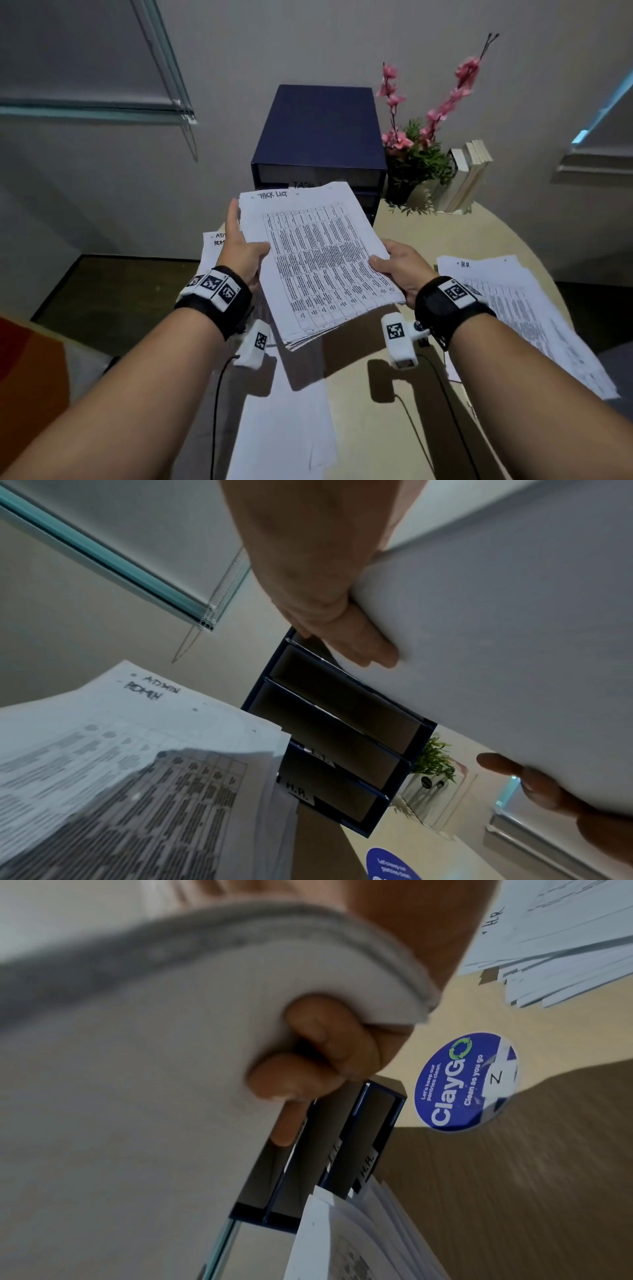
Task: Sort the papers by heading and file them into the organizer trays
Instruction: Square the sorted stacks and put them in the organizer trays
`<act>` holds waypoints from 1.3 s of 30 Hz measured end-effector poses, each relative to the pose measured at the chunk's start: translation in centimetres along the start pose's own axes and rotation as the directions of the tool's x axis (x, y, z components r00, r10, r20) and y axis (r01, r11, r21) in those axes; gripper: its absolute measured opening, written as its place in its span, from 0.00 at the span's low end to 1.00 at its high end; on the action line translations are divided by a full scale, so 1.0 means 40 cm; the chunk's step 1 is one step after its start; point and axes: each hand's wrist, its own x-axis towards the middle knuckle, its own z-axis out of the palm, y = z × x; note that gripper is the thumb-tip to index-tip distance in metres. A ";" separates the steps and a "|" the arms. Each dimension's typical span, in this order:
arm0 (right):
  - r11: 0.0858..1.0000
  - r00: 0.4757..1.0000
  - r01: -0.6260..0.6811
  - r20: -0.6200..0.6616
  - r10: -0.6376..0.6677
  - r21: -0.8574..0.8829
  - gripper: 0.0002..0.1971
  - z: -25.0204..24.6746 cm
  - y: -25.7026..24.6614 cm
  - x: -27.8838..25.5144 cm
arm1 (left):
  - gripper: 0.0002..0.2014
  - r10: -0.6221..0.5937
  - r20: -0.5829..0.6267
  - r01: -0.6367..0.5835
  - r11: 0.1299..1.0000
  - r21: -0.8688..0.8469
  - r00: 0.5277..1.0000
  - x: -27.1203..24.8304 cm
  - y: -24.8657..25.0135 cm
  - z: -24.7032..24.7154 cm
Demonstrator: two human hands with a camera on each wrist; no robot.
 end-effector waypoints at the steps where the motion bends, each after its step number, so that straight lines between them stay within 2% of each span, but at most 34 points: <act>1: 1.000 1.000 -0.009 -0.011 0.009 0.003 0.16 -0.001 -0.010 0.003 | 0.49 0.010 0.026 -0.011 1.000 0.017 1.000 0.016 0.001 0.004; 5: 0.999 0.998 -0.030 -0.061 0.031 0.021 0.16 -0.024 -0.054 0.009 | 0.39 -0.057 0.086 0.059 0.998 -0.021 0.995 0.069 0.001 0.039; 10: 0.993 0.986 -0.034 -0.159 0.051 0.110 0.17 -0.040 -0.078 0.024 | 0.38 -0.143 0.112 0.151 0.987 -0.064 0.983 0.121 0.016 0.076; 12: 0.986 0.974 -0.015 -0.222 0.052 0.166 0.16 -0.024 -0.086 0.034 | 0.39 -0.143 0.170 0.157 0.985 -0.070 0.975 0.144 0.011 0.074; 16: 0.979 0.944 0.018 -0.326 0.050 0.204 0.15 0.043 -0.086 0.080 | 0.34 -0.121 0.210 0.085 0.981 0.175 0.970 0.136 -0.001 0.042; 18: 0.982 0.927 0.047 -0.374 0.024 0.180 0.14 0.071 -0.093 0.106 | 0.29 -0.111 0.206 0.065 0.974 0.218 0.972 0.140 -0.020 0.015; 20: 0.984 0.909 0.076 -0.416 -0.003 0.160 0.12 0.084 -0.102 0.133 | 0.24 -0.134 0.197 0.100 0.980 0.172 0.971 0.131 -0.026 -0.006; 22: 0.987 0.916 0.111 -0.398 -0.055 0.120 0.07 0.091 -0.104 0.156 | 0.25 -0.105 0.165 0.063 0.968 0.242 0.981 0.139 -0.027 -0.018; 25: 0.999 0.950 0.044 -0.310 -0.034 0.025 0.18 0.097 -0.107 0.143 | 0.26 0.010 0.131 -0.052 0.945 0.323 0.991 0.157 -0.012 -0.015; 27: 1.000 0.965 0.027 -0.259 -0.029 -0.009 0.17 0.099 -0.104 0.124 | 0.25 0.065 0.111 -0.103 0.920 0.379 0.992 0.174 -0.003 -0.007; 28: 0.997 0.960 0.050 -0.274 -0.062 -0.052 0.19 0.097 -0.100 0.120 | 0.25 0.074 0.098 -0.107 0.915 0.390 0.992 0.182 0.000 -0.003; 30: 0.984 0.907 0.112 -0.390 -0.158 -0.140 0.13 0.093 -0.087 0.129 | 0.25 0.033 0.088 -0.058 0.952 0.302 0.996 0.195 -0.002 0.000; 31: 0.980 0.872 0.136 -0.452 -0.187 -0.143 0.09 0.096 -0.085 0.135 | 0.25 0.000 0.096 -0.025 0.964 0.265 0.995 0.197 -0.003 0.000; 33: 0.985 0.841 0.160 -0.513 -0.173 -0.071 0.08 0.104 -0.084 0.151 | 0.21 -0.025 0.079 0.002 0.958 0.287 0.997 0.201 -0.004 0.005; 35: 0.982 0.840 0.185 -0.512 -0.179 -0.040 0.08 0.112 -0.085 0.164 | 0.13 0.059 -0.009 -0.053 0.942 0.333 0.998 0.219 -0.015 0.006; 37: 0.968 0.834 0.243 -0.497 -0.241 -0.061 0.09 0.117 -0.078 0.179 | 0.08 0.135 -0.094 -0.097 0.939 0.330 0.986 0.236 -0.019 0.011; 39: 0.947 0.790 0.307 -0.529 -0.308 -0.093 0.11 0.117 -0.072 0.194 | 0.08 0.164 -0.145 -0.112 0.944 0.311 0.976 0.252 -0.024 0.024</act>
